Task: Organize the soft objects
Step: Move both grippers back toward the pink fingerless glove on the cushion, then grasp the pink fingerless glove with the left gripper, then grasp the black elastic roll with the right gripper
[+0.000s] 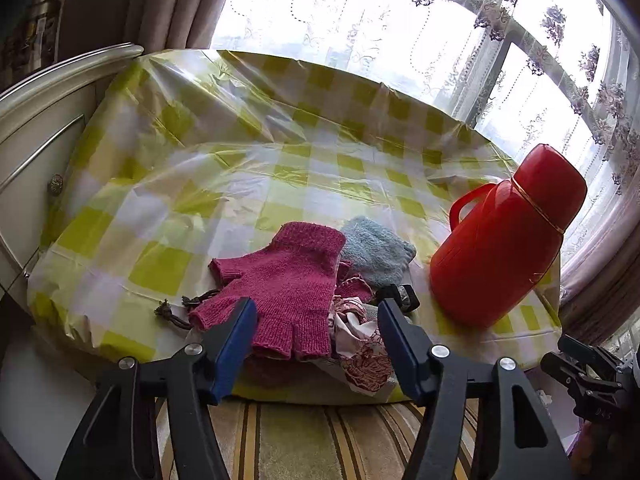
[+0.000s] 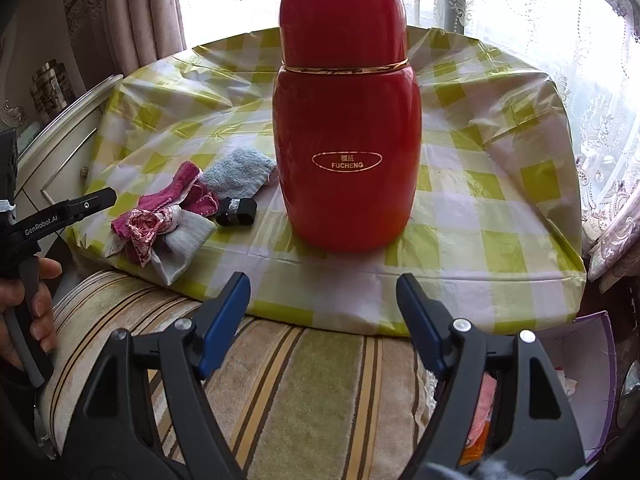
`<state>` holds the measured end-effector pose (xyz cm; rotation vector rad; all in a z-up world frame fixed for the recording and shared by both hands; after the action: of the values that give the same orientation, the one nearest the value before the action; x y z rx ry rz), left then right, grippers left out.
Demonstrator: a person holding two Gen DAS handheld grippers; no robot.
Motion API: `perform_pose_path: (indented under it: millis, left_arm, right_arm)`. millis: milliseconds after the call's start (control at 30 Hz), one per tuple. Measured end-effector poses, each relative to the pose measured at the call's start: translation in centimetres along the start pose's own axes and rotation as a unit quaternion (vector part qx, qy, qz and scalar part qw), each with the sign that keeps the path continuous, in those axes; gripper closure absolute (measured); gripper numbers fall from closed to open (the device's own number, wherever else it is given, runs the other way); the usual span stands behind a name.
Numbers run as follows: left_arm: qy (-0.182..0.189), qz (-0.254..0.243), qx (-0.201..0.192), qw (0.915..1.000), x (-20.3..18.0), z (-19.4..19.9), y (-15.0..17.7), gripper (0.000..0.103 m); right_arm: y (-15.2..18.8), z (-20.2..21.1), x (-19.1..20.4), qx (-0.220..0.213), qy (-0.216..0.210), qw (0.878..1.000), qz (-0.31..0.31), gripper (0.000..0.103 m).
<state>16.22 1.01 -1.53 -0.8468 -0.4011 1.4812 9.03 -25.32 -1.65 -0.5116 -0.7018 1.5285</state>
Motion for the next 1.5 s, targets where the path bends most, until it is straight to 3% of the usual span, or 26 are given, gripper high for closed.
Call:
perform_pose_path:
  millis: [300, 633, 733, 800, 867, 1067, 1500]
  left_arm:
    - [0.013, 0.013, 0.066, 0.9977, 1.0, -5.6, -0.5, 0.039]
    - [-0.022, 0.003, 0.127, 0.9916, 2.4, -11.2, -0.4, 0.038]
    - [-0.002, 0.025, 0.119, 0.9925, 3.2, -11.5, -0.7, 0.044]
    - [0.008, 0.043, 0.116, 0.9922, 3.9, -11.7, -0.9, 0.063]
    - [0.012, 0.059, 0.115, 0.9915, 4.6, -11.8, -0.9, 0.070]
    - [0.018, 0.065, 0.107, 0.9920, 5.1, -12.2, -1.1, 0.085]
    - [0.035, 0.109, 0.058, 0.9918, 7.0, -10.6, -1.6, 0.088]
  right_arm:
    - [-0.9, -2.8, 3.2, 0.018, -0.027, 0.999, 0.019, 0.025]
    - [-1.6, -5.6, 5.9, 0.037, -0.047, 0.998, 0.032, 0.025]
    - [-1.8, -6.5, 6.6, 0.041, -0.053, 0.997, 0.035, 0.025]
    - [-2.0, -7.1, 7.1, 0.043, -0.054, 0.997, 0.037, 0.025]
    - [-2.3, -7.6, 7.6, 0.044, -0.057, 0.997, 0.038, 0.025]
    - [-3.2, -9.8, 9.1, 0.051, -0.058, 0.996, 0.043, 0.025]
    - [-4.5, -14.2, 10.7, 0.070, -0.027, 0.996, 0.044, 0.025]
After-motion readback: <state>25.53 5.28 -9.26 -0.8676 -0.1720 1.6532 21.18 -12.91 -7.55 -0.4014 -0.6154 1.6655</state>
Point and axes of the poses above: each gripper's, at about its wrist camera, not at the fingertips, and z roughly against the way its jaws point, x to its left, y to its underside, the point moved 8 cm from there along -z, roughly the way its jaws point, and after that the axes turned 2 degrees about -x, right-handed, at the moved point
